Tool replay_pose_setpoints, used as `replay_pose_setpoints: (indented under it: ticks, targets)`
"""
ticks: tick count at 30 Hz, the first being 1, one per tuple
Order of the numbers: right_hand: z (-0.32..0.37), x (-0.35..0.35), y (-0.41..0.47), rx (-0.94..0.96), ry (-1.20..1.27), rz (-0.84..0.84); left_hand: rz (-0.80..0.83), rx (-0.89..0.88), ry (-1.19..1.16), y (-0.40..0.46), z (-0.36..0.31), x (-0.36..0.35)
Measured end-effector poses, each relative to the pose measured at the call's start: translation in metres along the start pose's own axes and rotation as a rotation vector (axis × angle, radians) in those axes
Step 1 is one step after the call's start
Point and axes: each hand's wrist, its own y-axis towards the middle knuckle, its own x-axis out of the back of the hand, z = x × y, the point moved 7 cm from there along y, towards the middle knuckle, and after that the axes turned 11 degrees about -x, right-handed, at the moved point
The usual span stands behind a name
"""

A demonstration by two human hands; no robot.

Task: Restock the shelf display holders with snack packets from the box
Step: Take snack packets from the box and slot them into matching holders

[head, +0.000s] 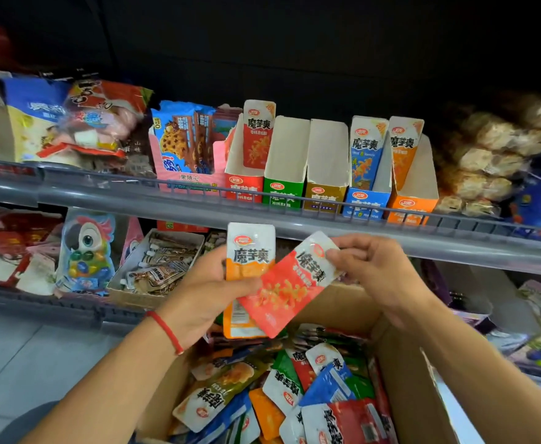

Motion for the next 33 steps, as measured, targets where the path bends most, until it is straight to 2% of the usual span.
replay_pose_setpoints:
  ticks: [4,8,13,18,25,29,33]
  targets:
    - [0.088,0.019,0.025,0.252,-0.083,-0.205,-0.234,-0.037,0.022,0.024,-0.009,0.042]
    - [0.185,0.025,0.062,0.514,-0.207,-0.438,-0.322,-0.032,0.021,0.035,-0.016,0.067]
    - [0.259,0.006,0.116,0.595,-0.400,-0.554,-0.394,-0.013,-0.002,0.043,-0.017,0.097]
    - [0.266,-0.026,0.178,0.488,-0.612,-0.540,-0.412,-0.005,-0.015,0.049,-0.022,0.112]
    - [0.243,-0.072,0.221,0.489,-0.984,-0.510,-0.357,0.002,-0.023,0.054,-0.023,0.110]
    - [0.243,-0.075,0.234,0.487,-1.074,-0.540,-0.324,0.013,-0.022,0.054,-0.023,0.110]
    - [0.240,-0.076,0.238,0.509,-1.062,-0.616,-0.311,0.017,-0.026,0.054,-0.022,0.110]
